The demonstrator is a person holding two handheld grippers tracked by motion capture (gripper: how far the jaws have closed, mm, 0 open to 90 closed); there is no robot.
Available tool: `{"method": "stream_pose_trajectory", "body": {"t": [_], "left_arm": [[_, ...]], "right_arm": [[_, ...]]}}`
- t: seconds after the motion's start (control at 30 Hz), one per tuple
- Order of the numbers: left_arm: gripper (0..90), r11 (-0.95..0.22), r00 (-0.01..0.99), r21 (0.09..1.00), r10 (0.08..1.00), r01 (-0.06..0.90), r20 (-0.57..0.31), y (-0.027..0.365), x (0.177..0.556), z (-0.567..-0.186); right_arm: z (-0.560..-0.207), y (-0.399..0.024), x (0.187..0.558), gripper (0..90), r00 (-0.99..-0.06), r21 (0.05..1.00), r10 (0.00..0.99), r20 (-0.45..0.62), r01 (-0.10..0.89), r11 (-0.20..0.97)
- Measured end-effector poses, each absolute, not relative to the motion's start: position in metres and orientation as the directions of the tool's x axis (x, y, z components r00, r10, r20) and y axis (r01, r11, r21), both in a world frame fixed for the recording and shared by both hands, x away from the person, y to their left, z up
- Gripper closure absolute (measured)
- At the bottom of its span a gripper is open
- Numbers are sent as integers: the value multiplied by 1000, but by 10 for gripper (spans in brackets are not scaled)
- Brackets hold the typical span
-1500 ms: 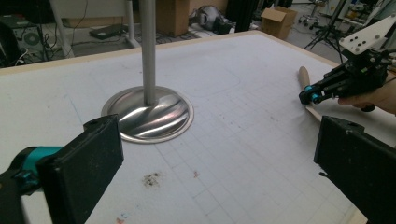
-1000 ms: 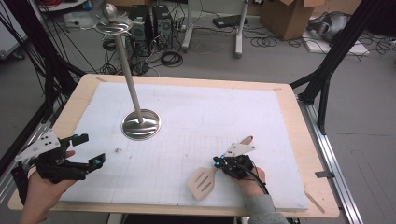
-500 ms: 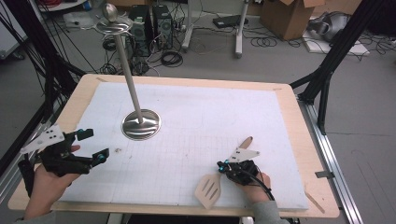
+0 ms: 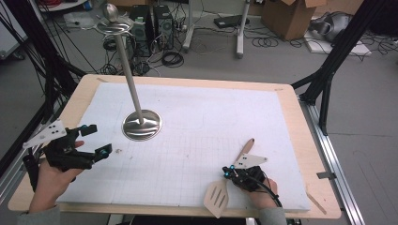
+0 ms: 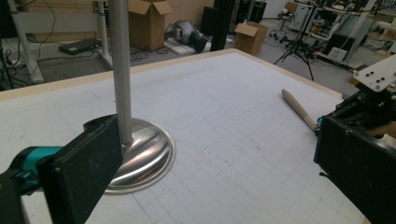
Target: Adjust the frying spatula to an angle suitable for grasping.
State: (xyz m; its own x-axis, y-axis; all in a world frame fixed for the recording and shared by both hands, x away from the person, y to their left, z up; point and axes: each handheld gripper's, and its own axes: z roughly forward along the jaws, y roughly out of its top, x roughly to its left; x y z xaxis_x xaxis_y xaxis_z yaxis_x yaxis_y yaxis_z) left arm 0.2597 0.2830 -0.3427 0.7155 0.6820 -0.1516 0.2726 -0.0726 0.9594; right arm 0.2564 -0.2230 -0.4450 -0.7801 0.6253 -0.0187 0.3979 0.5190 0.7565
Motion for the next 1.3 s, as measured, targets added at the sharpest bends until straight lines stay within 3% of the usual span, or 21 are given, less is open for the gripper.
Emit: {"method": "stream_pose_trajectory", "body": {"t": [0.7, 0.93, 1.3], "left_arm": [[19, -76, 719, 956, 676, 282, -159, 275, 270, -346], [19, -78, 718, 954, 677, 288, -161, 274, 269, -347], [19, -100, 717, 950, 681, 295, -151, 272, 266, -350]], "right_arm": [[-447, -234, 248, 900, -784, 774, 620, -3, 391, 499], [-440, -257, 255, 900, -705, 833, 709, 3, 393, 388], [-447, -291, 267, 900, -590, 813, 807, -8, 466, 349]]}}
